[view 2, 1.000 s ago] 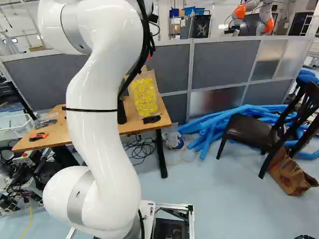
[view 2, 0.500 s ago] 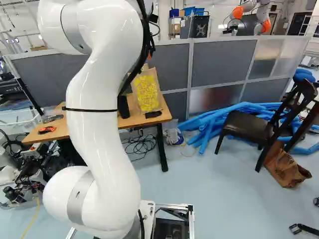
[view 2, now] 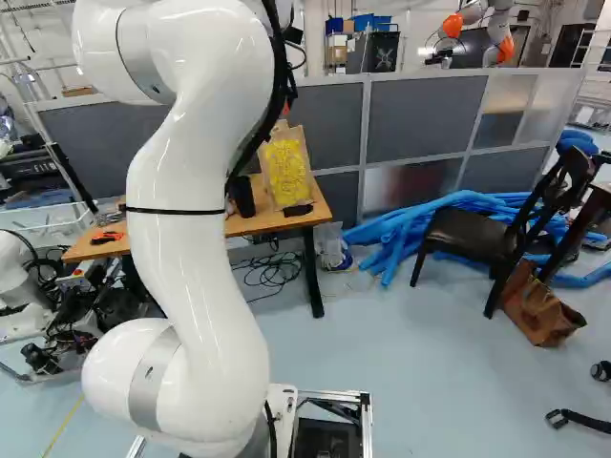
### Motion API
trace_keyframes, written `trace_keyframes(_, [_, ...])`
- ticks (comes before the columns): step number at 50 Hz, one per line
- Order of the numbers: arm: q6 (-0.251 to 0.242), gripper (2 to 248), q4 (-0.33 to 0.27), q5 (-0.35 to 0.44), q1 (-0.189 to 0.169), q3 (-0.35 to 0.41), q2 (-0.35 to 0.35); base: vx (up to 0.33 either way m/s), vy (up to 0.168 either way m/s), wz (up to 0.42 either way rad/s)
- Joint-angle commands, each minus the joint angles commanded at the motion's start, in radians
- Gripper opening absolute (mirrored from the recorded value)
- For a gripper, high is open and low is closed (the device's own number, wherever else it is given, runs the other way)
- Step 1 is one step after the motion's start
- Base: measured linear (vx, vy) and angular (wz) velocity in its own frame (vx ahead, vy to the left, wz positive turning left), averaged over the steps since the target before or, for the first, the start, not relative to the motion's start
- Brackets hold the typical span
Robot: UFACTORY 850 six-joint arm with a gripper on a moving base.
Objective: Pick up the bag on the ground and place it on the table
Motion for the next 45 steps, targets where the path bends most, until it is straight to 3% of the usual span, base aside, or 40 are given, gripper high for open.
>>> trace_keyframes(45, [0.0, 247, 0.0, 0.0, 0.0, 0.0, 0.0, -0.144, 0.034, -0.003])
